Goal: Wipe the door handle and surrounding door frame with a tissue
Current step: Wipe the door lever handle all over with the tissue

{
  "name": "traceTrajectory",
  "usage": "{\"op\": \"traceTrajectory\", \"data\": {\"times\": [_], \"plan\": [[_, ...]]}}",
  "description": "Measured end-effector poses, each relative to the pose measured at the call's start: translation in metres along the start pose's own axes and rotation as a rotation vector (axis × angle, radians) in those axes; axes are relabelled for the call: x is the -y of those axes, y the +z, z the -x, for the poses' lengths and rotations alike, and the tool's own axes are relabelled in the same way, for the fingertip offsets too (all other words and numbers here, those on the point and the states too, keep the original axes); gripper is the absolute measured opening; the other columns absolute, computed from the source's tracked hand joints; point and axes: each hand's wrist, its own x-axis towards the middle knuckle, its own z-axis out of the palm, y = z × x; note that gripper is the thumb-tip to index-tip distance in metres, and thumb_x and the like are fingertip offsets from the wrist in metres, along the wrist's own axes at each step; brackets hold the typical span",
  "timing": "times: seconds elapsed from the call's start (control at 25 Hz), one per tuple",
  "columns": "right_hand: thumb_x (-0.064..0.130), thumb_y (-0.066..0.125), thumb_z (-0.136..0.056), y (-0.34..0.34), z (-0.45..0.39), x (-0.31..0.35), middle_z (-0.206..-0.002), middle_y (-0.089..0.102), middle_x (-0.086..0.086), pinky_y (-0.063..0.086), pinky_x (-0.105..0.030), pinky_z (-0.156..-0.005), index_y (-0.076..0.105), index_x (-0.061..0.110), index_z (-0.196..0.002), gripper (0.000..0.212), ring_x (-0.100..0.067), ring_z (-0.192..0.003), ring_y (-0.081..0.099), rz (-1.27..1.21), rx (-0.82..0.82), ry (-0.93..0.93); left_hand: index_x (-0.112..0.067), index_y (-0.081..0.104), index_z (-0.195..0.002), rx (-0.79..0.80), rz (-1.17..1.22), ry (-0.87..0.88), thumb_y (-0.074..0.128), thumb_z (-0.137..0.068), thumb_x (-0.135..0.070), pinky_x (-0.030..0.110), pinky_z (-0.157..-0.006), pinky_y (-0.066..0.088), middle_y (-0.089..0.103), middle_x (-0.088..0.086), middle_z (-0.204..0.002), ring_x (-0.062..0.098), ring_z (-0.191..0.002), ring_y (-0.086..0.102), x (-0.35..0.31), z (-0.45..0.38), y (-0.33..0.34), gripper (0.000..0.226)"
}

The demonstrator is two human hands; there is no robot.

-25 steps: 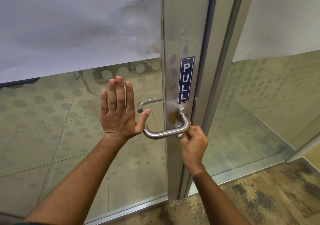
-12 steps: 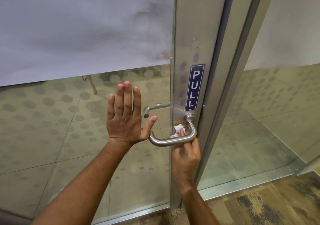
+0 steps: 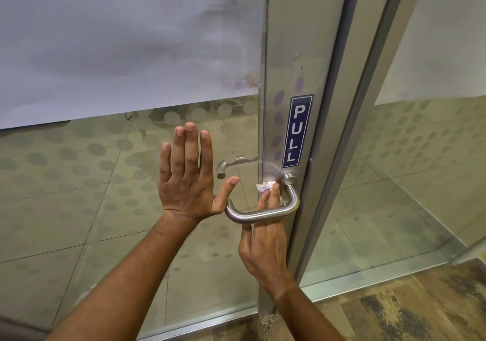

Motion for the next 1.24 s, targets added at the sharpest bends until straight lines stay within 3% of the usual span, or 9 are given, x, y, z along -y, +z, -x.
{"op": "traceTrajectory", "data": {"times": [0.16,0.4,0.52,0.6,0.68,0.88,0.96,1.12,1.24], "plan": [[0.028,0.055,-0.086,-0.005,-0.014,0.011,-0.16,-0.027,0.001,0.041,-0.051,-0.108,-0.016,0.017,-0.153,0.098,-0.034,-0.15,0.009,-0.005,0.008,0.045,-0.005,-0.004,-0.159,0.007,0.007,-0.001,0.036,-0.091,-0.069,0.043,-0.125,-0.004,-0.021,0.01,-0.165,0.025,-0.154,-0.013,0.001,0.0,0.0,0.101],[0.027,0.06,-0.084,-0.001,-0.01,0.012,-0.162,-0.014,-0.009,0.044,-0.048,-0.107,-0.003,0.01,-0.154,0.096,-0.036,-0.147,0.017,0.05,-0.017,0.075,-0.005,-0.004,-0.159,0.004,0.005,-0.003,0.036,-0.091,-0.068,0.043,-0.125,-0.004,-0.021,0.01,-0.165,0.025,-0.154,-0.014,0.001,0.0,0.0,0.101],[0.021,0.065,-0.086,0.0,0.0,0.008,-0.161,0.003,-0.016,0.029,-0.042,-0.115,-0.004,0.012,-0.154,0.097,-0.035,-0.147,0.018,0.012,0.0,0.062,-0.005,-0.003,-0.159,0.002,0.004,0.002,0.037,-0.091,-0.068,0.043,-0.125,-0.004,-0.02,0.011,-0.165,0.026,-0.154,-0.013,0.0,0.0,-0.001,0.101],[0.021,0.063,-0.087,0.001,0.002,0.007,-0.162,0.002,-0.016,0.015,-0.036,-0.117,-0.007,0.013,-0.153,0.097,-0.032,-0.149,0.013,-0.011,0.02,0.063,-0.005,-0.003,-0.159,0.009,0.0,0.0,0.037,-0.091,-0.068,0.043,-0.125,-0.004,-0.02,0.011,-0.165,0.026,-0.154,-0.014,0.001,-0.001,-0.001,0.101],[0.023,0.059,-0.088,-0.001,-0.001,0.007,-0.163,-0.005,-0.013,0.012,-0.029,-0.118,-0.007,0.012,-0.154,0.095,-0.026,-0.15,0.007,-0.02,0.004,0.058,-0.005,-0.003,-0.159,0.004,0.003,0.001,0.037,-0.091,-0.068,0.043,-0.125,-0.004,-0.02,0.011,-0.165,0.026,-0.154,-0.013,0.001,-0.001,0.0,0.1],[0.031,0.045,-0.086,0.002,-0.015,0.001,-0.161,-0.025,-0.004,0.038,-0.053,-0.11,-0.014,0.012,-0.153,0.091,-0.029,-0.15,-0.002,0.069,0.001,0.006,-0.005,-0.005,-0.159,0.009,0.003,0.001,0.036,-0.091,-0.069,0.043,-0.125,-0.004,-0.022,0.01,-0.165,0.025,-0.154,-0.014,0.001,0.0,0.001,0.101],[0.03,0.04,-0.09,0.007,-0.009,-0.007,-0.161,-0.024,-0.006,0.039,-0.053,-0.109,-0.017,0.01,-0.152,0.086,-0.032,-0.149,-0.001,0.116,0.029,-0.03,-0.006,-0.005,-0.159,0.014,0.001,-0.003,0.037,-0.09,-0.068,0.043,-0.125,-0.003,-0.022,0.01,-0.165,0.025,-0.154,-0.014,0.001,0.0,0.001,0.102],[0.026,0.053,-0.089,0.011,0.005,-0.016,-0.162,-0.015,-0.002,0.038,-0.049,-0.11,-0.016,0.016,-0.153,0.095,-0.032,-0.148,0.01,0.039,0.033,-0.017,-0.005,-0.003,-0.159,0.003,-0.006,0.0,0.037,-0.09,-0.068,0.043,-0.125,-0.003,-0.02,0.011,-0.165,0.026,-0.154,-0.013,0.001,0.0,0.001,0.102],[0.028,0.046,-0.09,0.007,-0.006,-0.012,-0.163,-0.015,-0.007,0.038,-0.053,-0.11,-0.012,0.014,-0.154,0.088,-0.032,-0.151,0.003,0.016,0.019,-0.044,-0.004,-0.003,-0.159,-0.007,-0.008,0.001,0.036,-0.09,-0.069,0.043,-0.125,-0.003,-0.02,0.011,-0.165,0.026,-0.154,-0.012,0.0,0.0,0.002,0.101]]}}
